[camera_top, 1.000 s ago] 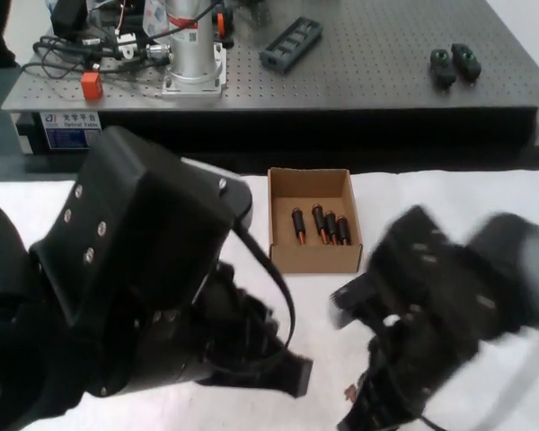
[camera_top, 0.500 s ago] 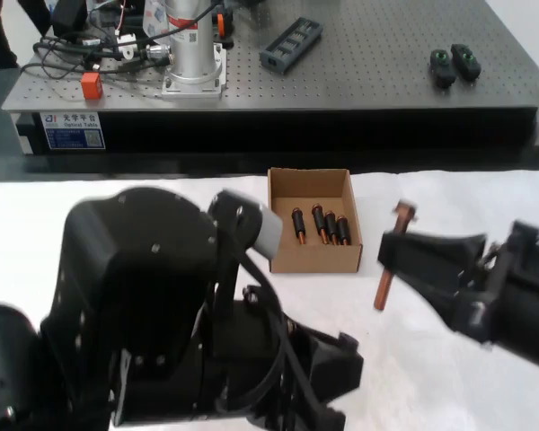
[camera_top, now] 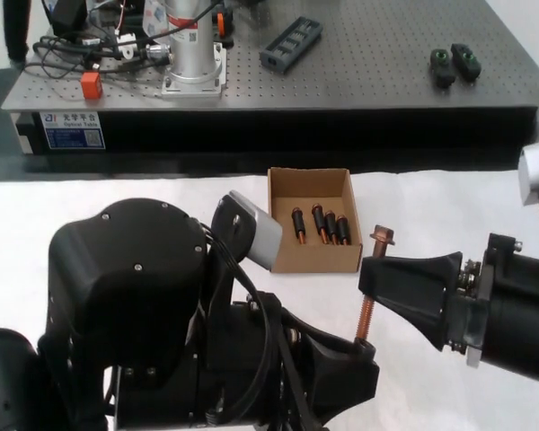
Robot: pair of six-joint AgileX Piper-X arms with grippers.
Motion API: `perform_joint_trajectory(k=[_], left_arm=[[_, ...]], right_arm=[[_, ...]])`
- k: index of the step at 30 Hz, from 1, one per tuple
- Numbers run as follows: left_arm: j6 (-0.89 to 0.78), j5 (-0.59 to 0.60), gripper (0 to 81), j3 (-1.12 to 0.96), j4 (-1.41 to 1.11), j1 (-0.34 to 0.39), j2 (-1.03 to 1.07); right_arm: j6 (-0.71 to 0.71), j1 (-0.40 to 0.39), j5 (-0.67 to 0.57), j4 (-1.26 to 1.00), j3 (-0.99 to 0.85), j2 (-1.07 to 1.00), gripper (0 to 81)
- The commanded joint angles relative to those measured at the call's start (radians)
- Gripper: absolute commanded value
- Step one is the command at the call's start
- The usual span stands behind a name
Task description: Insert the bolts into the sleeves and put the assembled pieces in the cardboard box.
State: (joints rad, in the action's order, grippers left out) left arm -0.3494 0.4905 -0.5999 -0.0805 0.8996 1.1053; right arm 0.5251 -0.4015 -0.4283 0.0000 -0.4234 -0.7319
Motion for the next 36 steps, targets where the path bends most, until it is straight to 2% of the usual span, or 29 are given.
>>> perform_joint_trajectory(k=[1,9,16,36], left_arm=[[0.013,-0.015,0.6,-0.002,-0.020,0.000,-0.010],[0.013,-0.061,0.6,-0.002,-0.018,0.000,-0.010],[0.066,-0.006,0.6,-0.002,-0.018,0.000,-0.010],[0.099,-0.054,0.6,-0.002,-0.033,0.000,-0.010]], right_arm=[[0.020,0.003,-0.009,-0.032,-0.013,0.029,3.4],[0.065,0.003,0.009,0.000,-0.013,0.124,3.4],[0.063,0.003,0.006,-0.012,-0.013,0.079,3.4],[0.067,0.003,-0.085,0.000,-0.013,0.033,3.4]])
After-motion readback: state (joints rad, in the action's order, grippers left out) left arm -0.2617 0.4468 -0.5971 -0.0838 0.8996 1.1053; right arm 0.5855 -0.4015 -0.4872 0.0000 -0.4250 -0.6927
